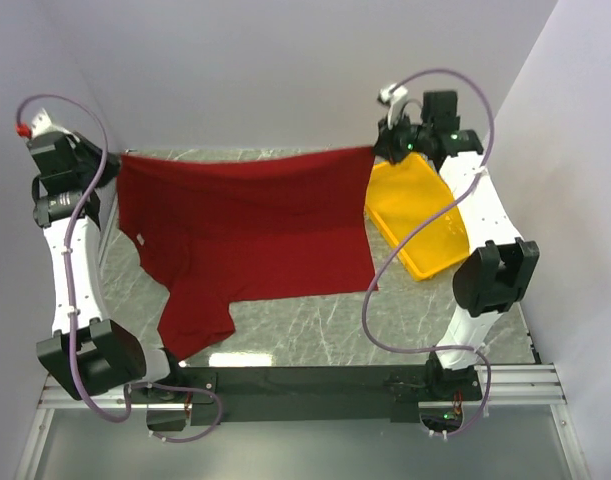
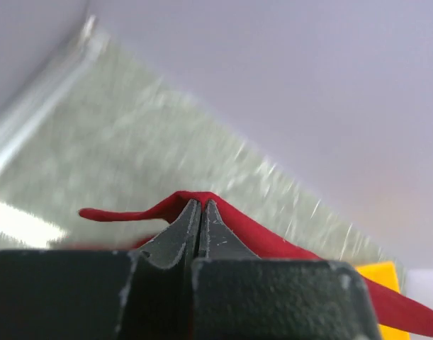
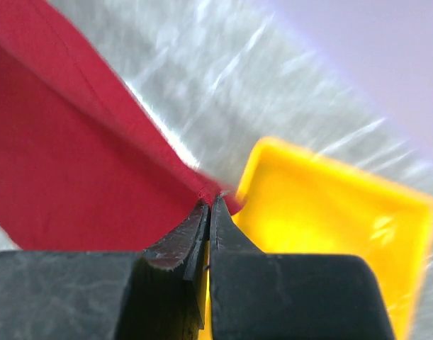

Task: Fold and stack the t-shirts
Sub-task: Flatten the tshirt out

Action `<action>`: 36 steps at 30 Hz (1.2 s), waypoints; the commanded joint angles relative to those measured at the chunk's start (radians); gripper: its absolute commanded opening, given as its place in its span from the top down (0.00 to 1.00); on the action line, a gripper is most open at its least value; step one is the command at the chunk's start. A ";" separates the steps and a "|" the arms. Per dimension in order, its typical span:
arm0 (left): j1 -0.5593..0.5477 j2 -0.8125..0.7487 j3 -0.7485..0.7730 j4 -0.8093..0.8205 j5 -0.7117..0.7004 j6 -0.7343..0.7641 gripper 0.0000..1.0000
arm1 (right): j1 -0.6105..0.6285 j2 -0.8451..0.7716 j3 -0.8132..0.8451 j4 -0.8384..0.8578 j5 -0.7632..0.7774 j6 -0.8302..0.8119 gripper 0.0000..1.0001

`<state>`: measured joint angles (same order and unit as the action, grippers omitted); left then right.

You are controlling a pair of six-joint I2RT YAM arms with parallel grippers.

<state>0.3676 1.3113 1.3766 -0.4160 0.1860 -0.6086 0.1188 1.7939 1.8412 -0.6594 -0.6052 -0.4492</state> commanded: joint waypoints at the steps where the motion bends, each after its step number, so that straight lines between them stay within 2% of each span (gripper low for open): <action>1: 0.010 -0.026 0.081 0.238 -0.019 0.033 0.99 | -0.028 -0.014 0.167 0.067 -0.016 0.066 1.00; 5: 0.011 -0.076 0.081 0.411 -0.080 0.056 0.99 | -0.071 -0.044 0.294 0.193 -0.045 0.180 1.00; 7: 0.013 -0.119 0.047 0.597 -0.100 0.063 0.99 | -0.097 -0.062 0.337 0.231 -0.059 0.256 1.00; 10: 0.013 -0.155 0.045 0.754 -0.137 0.055 0.99 | -0.113 -0.096 0.406 0.302 -0.085 0.337 1.00; 13: 0.011 -0.170 0.108 0.804 -0.157 0.056 0.99 | -0.146 -0.154 0.420 0.405 -0.090 0.409 1.00; 23: 0.013 -0.216 0.314 0.819 -0.264 0.093 0.99 | -0.234 -0.126 0.801 0.501 -0.122 0.630 1.00; 31: 0.013 -0.277 0.374 0.784 -0.327 0.150 0.99 | -0.303 -0.133 0.862 0.576 -0.162 0.774 1.00; 36: 0.013 -0.287 0.386 0.735 -0.370 0.181 0.99 | -0.314 -0.168 0.784 0.592 -0.197 0.794 1.00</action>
<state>0.3717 1.0172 1.7374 0.3428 -0.1070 -0.4763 -0.1783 1.6474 2.6698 -0.1062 -0.7994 0.2989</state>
